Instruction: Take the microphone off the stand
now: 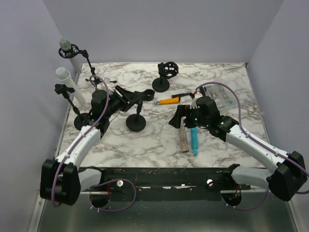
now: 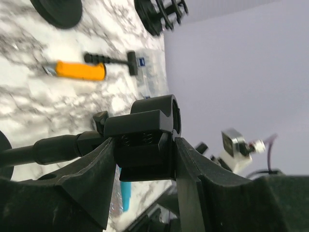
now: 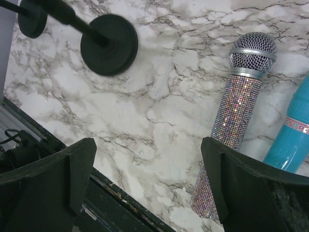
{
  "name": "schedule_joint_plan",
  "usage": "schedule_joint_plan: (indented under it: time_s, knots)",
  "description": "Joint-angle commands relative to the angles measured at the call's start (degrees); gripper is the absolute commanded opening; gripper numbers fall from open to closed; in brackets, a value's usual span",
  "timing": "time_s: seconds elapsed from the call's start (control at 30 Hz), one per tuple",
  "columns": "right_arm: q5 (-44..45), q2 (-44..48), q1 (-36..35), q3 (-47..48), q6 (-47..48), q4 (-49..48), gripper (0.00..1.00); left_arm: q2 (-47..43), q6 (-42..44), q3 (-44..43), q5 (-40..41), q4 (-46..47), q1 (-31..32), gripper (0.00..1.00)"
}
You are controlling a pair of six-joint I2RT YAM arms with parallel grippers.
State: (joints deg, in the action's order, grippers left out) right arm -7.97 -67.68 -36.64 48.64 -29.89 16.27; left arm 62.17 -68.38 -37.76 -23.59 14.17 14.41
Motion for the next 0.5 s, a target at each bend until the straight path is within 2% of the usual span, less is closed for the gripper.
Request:
schedule_joint_plan:
  time_s: [0.0, 0.27, 0.4, 0.47]
  knots:
    - [2.6, 4.2, 0.2, -1.2, 1.4, -0.9, 1.0, 10.5, 4.5, -10.4, -1.4, 3.5, -4.8, 0.0]
    - [4.5, 7.9, 0.3, -2.6, 1.3, 0.2, 1.0, 36.4, -3.2, -36.3, -9.7, 9.0, -7.5, 0.0]
    - [4.7, 8.7, 0.3, -2.8, 1.0, 0.6, 1.0, 44.2, -2.9, -49.2, -8.4, 5.9, -7.6, 0.0]
    - [5.2, 9.0, 0.3, -2.9, 1.0, 0.7, 1.0, 48.4, -6.3, -53.8, -8.6, 7.3, -7.8, 0.0]
